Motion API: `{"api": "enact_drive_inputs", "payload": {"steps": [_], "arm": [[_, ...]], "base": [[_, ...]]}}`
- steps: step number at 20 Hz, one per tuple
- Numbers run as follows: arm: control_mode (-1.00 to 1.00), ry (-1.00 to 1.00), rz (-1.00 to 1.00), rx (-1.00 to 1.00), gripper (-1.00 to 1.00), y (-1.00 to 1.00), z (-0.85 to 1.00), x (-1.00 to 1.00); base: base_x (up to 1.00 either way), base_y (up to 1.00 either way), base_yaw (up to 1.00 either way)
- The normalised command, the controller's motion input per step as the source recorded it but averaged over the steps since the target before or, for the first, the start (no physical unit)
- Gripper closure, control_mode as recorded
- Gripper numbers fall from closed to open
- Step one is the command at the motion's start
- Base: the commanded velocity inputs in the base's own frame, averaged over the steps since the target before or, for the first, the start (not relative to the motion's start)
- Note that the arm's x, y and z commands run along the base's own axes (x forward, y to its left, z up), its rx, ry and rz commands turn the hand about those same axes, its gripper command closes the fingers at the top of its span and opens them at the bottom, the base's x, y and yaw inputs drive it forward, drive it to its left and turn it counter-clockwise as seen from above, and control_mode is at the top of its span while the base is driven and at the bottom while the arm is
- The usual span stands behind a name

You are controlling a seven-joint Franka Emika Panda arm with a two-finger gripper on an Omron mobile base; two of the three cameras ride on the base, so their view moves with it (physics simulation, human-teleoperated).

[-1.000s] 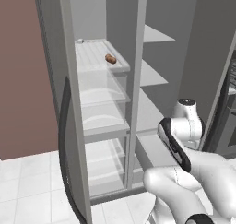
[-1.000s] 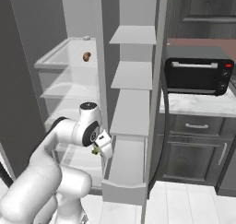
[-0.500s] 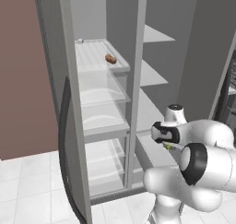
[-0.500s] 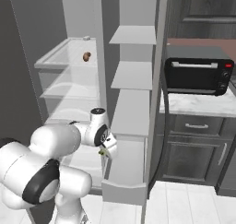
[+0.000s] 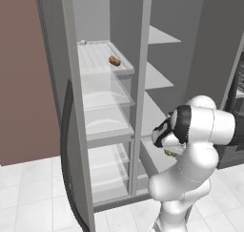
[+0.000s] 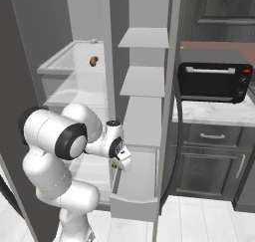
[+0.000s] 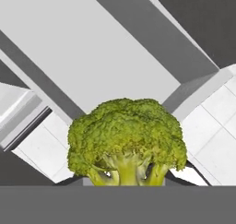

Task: Take the broccoli and potato from the fridge shelf and place them in the freezer drawer to begin freezing them.

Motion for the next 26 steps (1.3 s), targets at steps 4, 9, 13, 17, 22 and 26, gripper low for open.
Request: {"api": "enact_drive_inputs", "payload": {"steps": [4,9,13,17,22,26], "arm": [[-1.0,0.0,0.0,0.08,1.0,-0.35,-0.46,0.01],[-1.0,0.1,0.0,0.04,1.0,-0.11,-0.4,0.24],[-1.0,0.13,0.0,0.05,1.0,-0.13,-0.23,0.35],[-1.0,0.16,0.0,0.08,1.0,-0.29,-0.06,0.26],[-1.0,0.09,0.0,0.05,1.0,-0.25,-0.31,0.16],[-1.0,0.0,0.0,0.0,1.0,-0.06,-0.68,0.02]], "base": [[0.0,0.0,0.0],[0.0,0.0,0.0],[0.0,0.0,0.0],[0.0,0.0,0.0],[0.0,0.0,0.0],[0.0,0.0,0.0]]}}
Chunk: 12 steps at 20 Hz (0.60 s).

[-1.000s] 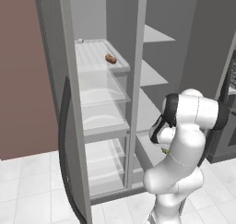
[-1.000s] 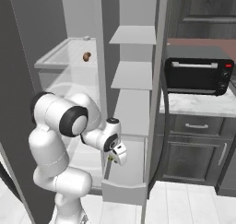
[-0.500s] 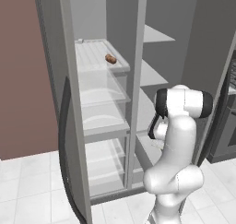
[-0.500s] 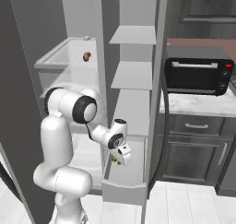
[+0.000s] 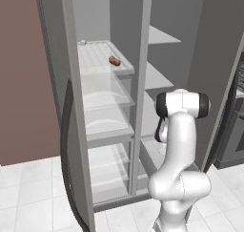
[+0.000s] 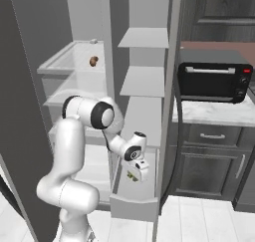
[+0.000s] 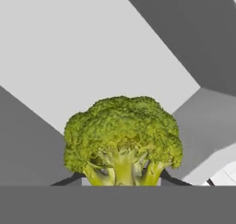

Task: Take the broccoli and potato from the fridge shelf and place them in the freezer drawer to begin freezing them.

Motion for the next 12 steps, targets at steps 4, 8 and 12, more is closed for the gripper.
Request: {"api": "enact_drive_inputs", "payload": {"steps": [4,8,12], "arm": [[-1.0,-0.01,0.0,0.0,1.0,0.0,-0.74,0.0],[-1.0,0.0,0.0,0.0,1.0,0.0,-0.64,0.0],[-1.0,0.0,0.0,0.0,1.0,0.0,-0.47,0.0]], "base": [[0.0,0.0,0.0],[0.0,0.0,0.0],[0.0,0.0,0.0]]}}
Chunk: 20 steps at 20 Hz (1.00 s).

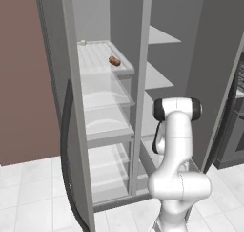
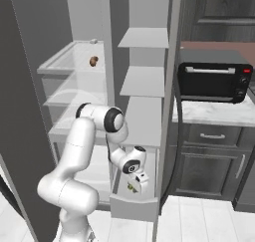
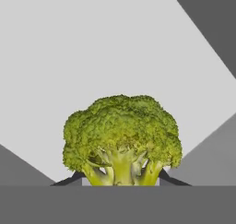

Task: Take the broccoli and potato from the fridge shelf and place them in the freezer drawer to begin freezing them.

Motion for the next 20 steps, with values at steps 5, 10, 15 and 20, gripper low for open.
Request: {"api": "enact_drive_inputs", "payload": {"steps": [5,10,15,20], "arm": [[-1.0,0.0,0.0,0.0,1.0,0.0,-0.35,0.0],[-1.0,0.04,0.0,0.0,1.0,0.0,-0.31,-0.03],[-1.0,0.05,0.0,0.01,1.0,-0.01,-0.16,-0.34],[-1.0,0.02,0.0,0.01,1.0,0.0,-0.1,-0.55]], "base": [[0.0,0.0,0.0],[0.0,0.0,0.0],[0.0,0.0,0.0],[0.0,0.0,0.0]]}}
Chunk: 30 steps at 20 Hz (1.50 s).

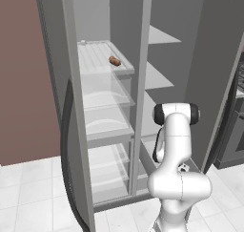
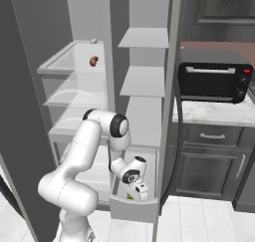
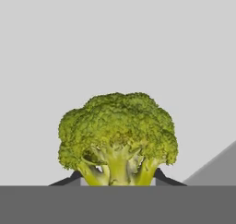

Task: Take the broccoli and potato from the fridge shelf and place them in the freezer drawer to begin freezing them.

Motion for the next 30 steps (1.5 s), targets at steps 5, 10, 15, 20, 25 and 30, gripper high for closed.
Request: {"api": "enact_drive_inputs", "payload": {"steps": [5,10,15,20,25,30], "arm": [[-1.0,0.03,0.01,0.0,-1.0,0.0,-0.12,-0.53],[-1.0,0.01,0.0,0.0,-1.0,0.0,0.0,-0.33],[-1.0,0.0,0.0,0.0,-1.0,0.0,0.0,-0.02],[-1.0,-0.01,0.0,0.0,-1.0,0.0,0.2,0.0],[-1.0,-0.03,0.0,0.0,-1.0,0.0,0.67,0.03],[-1.0,-0.04,0.0,0.0,-1.0,0.0,0.53,0.04]], "base": [[0.0,0.0,0.0],[0.0,0.0,0.0],[0.0,0.0,0.0],[0.0,0.0,0.0],[0.0,0.0,0.0],[0.0,0.0,0.0]]}}
